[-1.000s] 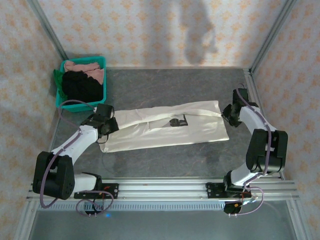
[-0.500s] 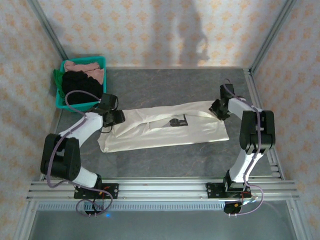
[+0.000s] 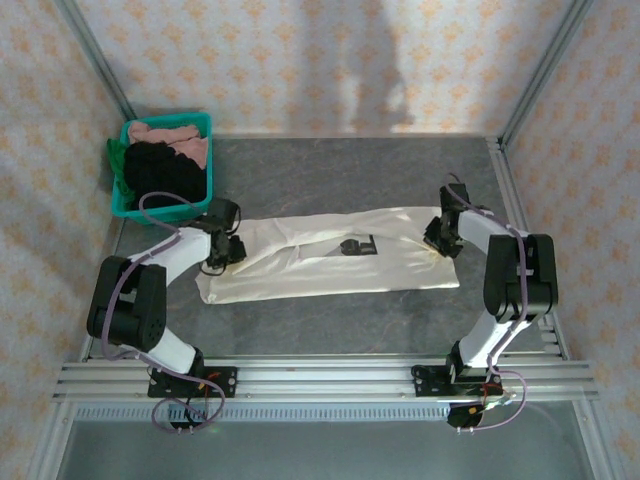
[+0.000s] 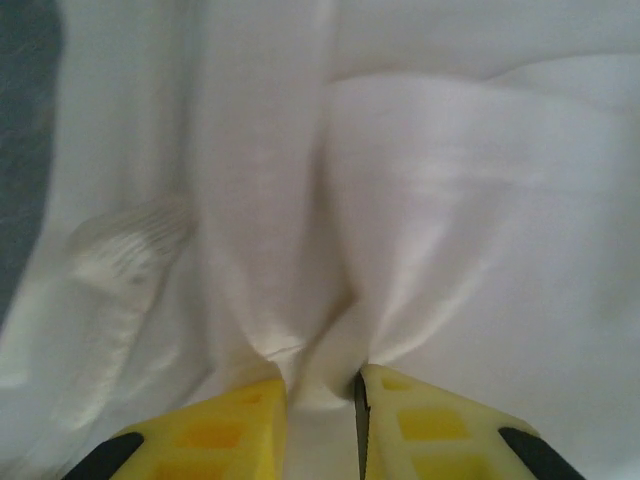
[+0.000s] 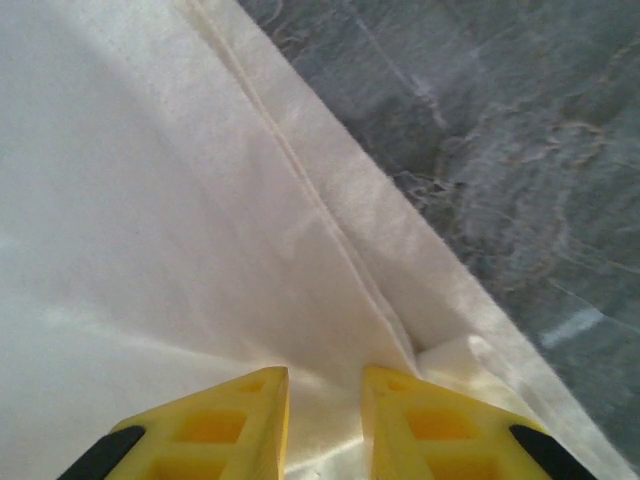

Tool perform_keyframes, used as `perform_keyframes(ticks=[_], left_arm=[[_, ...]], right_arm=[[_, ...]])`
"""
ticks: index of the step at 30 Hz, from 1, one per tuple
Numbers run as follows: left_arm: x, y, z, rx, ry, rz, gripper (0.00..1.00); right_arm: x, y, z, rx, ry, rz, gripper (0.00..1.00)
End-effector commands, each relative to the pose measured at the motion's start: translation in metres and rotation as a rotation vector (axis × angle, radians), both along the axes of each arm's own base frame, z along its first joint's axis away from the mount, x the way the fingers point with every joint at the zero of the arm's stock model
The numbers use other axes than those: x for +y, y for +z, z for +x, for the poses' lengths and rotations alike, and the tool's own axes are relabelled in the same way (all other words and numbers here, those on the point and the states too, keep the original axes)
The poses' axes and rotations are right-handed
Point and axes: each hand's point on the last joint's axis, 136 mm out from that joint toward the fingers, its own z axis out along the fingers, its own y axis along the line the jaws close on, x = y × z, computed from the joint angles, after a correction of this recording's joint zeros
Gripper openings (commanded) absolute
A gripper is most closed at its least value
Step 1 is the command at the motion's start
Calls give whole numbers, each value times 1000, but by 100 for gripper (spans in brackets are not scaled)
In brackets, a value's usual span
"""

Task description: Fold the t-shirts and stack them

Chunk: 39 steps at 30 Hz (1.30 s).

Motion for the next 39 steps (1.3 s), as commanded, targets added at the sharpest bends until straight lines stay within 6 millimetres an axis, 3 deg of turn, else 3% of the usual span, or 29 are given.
perform_keyframes(ticks=[1,3,8,12,16,20,24,28,30,34,39], left_arm=[[7,20,-5,-40,40,6,27],[6,32,-4,-69,40,4,38],[0,55,10,-122,1,27,51],[-8,48,22,-80,-25,49,57],[2,40,24,-55,10,102,64],[7,35,28,-30,23,138,64],[10,31,38,-34,42,137,60],[7,22,51,-18,40,123,50],[3,17,56,-12,31,106,40],[3,9,56,8,34,112,36],[7,13,56,5,43,129,11]], right_arm=[[-14,20,-9,-21,-14,-59,26],[-17,30,-7,-50,-26,-71,26],[-18,35,3,-94,-45,-61,28],[-13,17,5,-57,-47,-30,28],[-15,7,6,-32,-46,-31,28],[-6,2,8,-38,-35,12,31],[-4,0,4,-25,-28,6,33],[0,-2,3,-23,-14,12,34],[0,-3,2,-23,-13,11,34],[0,-2,1,-21,-11,5,34],[-3,1,1,-23,-10,-8,33]])
